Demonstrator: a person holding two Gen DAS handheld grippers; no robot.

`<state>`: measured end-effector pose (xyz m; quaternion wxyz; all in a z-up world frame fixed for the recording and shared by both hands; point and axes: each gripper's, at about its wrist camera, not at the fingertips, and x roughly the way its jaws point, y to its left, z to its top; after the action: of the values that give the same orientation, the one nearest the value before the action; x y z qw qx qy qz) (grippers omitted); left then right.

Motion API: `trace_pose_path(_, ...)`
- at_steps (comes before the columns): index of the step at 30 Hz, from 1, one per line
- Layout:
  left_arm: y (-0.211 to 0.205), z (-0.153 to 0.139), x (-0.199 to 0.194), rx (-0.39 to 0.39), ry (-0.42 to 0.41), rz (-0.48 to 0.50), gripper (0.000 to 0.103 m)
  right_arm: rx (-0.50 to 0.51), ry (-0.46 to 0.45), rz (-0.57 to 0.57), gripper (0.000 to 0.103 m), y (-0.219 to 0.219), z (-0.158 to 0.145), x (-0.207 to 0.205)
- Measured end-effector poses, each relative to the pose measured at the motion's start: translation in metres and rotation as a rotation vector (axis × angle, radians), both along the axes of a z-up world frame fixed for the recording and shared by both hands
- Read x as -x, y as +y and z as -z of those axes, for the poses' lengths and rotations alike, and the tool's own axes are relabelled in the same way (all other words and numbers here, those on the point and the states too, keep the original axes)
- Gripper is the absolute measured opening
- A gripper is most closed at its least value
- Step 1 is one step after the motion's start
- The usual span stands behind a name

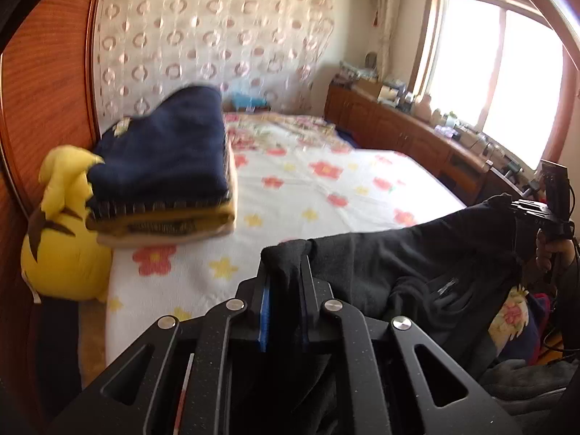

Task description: Fold small clothes

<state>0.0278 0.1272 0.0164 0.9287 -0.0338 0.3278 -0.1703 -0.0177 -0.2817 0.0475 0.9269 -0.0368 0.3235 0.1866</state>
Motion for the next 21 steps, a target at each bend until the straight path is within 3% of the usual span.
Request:
trace_pose_path(5,-0.004,-0.054,0.026,0.048,-0.116,0.041,0.012,-0.013,-0.098,-0.011,0.011,-0.007,-0.045,0.039)
trace_pose_path(10,-0.009,-0.101,0.047,0.044,-0.227,0.075,0.012,-0.017,-0.192,-0.019,0.01,-0.012,-0.084,0.08)
trace_pose_path(21,0.005,-0.158,0.071,0.085,-0.403,0.051,0.012,-0.019,-0.404,-0.003,0.01,-0.018,-0.133,0.159)
